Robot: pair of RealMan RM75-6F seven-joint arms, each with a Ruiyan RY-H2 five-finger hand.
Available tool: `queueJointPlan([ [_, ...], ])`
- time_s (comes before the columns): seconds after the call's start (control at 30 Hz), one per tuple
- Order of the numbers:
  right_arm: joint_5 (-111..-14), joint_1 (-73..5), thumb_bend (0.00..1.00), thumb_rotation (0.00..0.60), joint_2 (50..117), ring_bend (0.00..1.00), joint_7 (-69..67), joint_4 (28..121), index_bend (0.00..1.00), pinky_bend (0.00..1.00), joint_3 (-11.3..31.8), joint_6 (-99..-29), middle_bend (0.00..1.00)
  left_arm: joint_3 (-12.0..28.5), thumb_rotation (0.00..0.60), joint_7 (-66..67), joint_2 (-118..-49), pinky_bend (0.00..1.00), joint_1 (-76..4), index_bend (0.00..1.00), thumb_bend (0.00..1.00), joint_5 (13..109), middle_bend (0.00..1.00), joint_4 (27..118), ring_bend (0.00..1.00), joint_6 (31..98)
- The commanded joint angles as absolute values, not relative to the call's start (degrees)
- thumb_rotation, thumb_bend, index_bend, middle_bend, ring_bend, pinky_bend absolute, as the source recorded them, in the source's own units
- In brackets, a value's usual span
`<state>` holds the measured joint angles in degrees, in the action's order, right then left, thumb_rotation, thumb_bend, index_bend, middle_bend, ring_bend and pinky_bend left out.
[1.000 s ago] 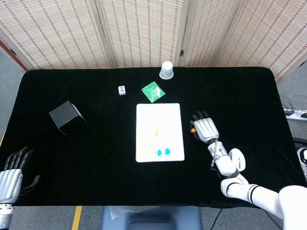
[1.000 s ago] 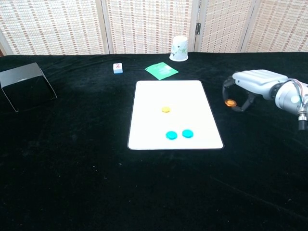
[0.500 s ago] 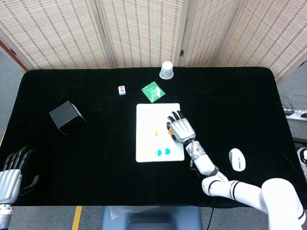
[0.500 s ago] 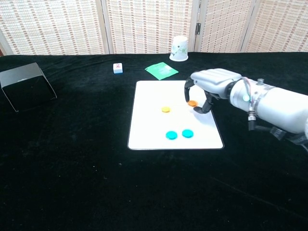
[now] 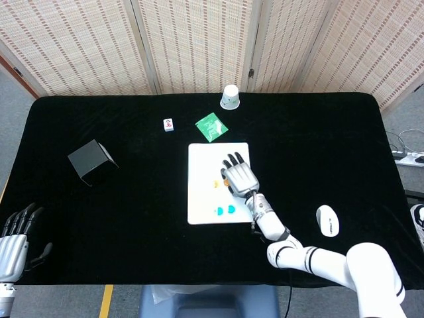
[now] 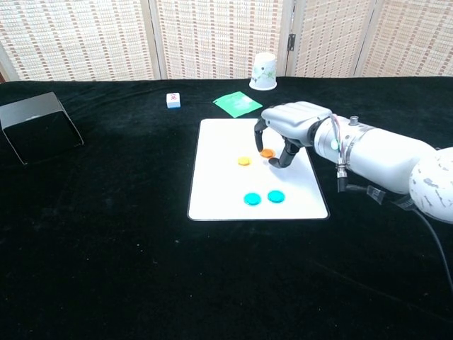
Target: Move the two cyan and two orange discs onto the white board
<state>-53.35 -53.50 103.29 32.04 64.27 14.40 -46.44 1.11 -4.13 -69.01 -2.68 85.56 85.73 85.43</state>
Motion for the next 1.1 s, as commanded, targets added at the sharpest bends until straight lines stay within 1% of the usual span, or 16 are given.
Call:
queueJointPlan([
  [0.03, -53.0, -53.8, 0.45, 0.6, 103.6, 0.04, 32.2, 63.9, 0.49, 0.0, 14.4, -46.3, 0.2, 1.1, 0.6, -4.2, -69.1, 0.0, -2.6, 0.11, 0.4, 85.5, 0.02, 85.6, 0.06, 85.5],
  [0.27, -52.4, -54.6, 0.45, 0.6, 104.6, 0.04, 32.3, 62.4, 0.49, 0.0, 14.2, -46.0, 0.2, 1.0, 0.6, -4.4, -69.2, 0.0, -2.5, 0.11, 0.4, 85.3, 0.02, 85.2, 0.06, 85.3],
  [0.57, -52.6, -54.9, 0.45, 0.6, 104.7, 0.04, 32.3, 62.2, 0.37, 0.0, 13.6, -46.1, 0.19, 1.0, 0.6, -4.7, -69.4, 0.0, -2.4, 0.11, 0.4, 85.3, 0.02, 84.7, 0.06, 85.3],
  [0.73, -53.0, -54.6, 0.45, 0.6, 103.9, 0.04, 31.9, 63.4, 0.35, 0.0, 13.7, -47.0, 0.19, 1.1, 0.6, -4.8, -69.5, 0.0, -2.5, 0.11, 0.4, 85.3, 0.02, 84.6, 0.06, 85.3],
  [0.87, -54.9, -52.8, 0.45, 0.6, 100.6, 0.05, 29.9, 67.7, 0.34, 0.0, 14.2, -50.5, 0.19, 1.3, 0.6, -5.0, -69.4, 0.0, -2.6, 0.11, 0.4, 85.4, 0.02, 84.6, 0.06, 85.4],
  [0.97, -56.7, -50.0, 0.45, 0.6, 96.1, 0.05, 29.0, 72.9, 0.32, 0.0, 13.8, -54.6, 0.19, 1.4, 0.6, -5.2, -69.3, 0.0, -2.7, 0.1, 0.4, 85.3, 0.02, 84.5, 0.06, 85.3],
  [1.1, -59.1, -44.7, 0.45, 0.6, 88.4, 0.05, 27.8, 81.9, 0.25, 0.0, 12.5, -60.9, 0.18, 1.6, 0.6, -5.2, -69.3, 0.0, -2.9, 0.11, 0.4, 85.6, 0.02, 84.7, 0.06, 85.4],
])
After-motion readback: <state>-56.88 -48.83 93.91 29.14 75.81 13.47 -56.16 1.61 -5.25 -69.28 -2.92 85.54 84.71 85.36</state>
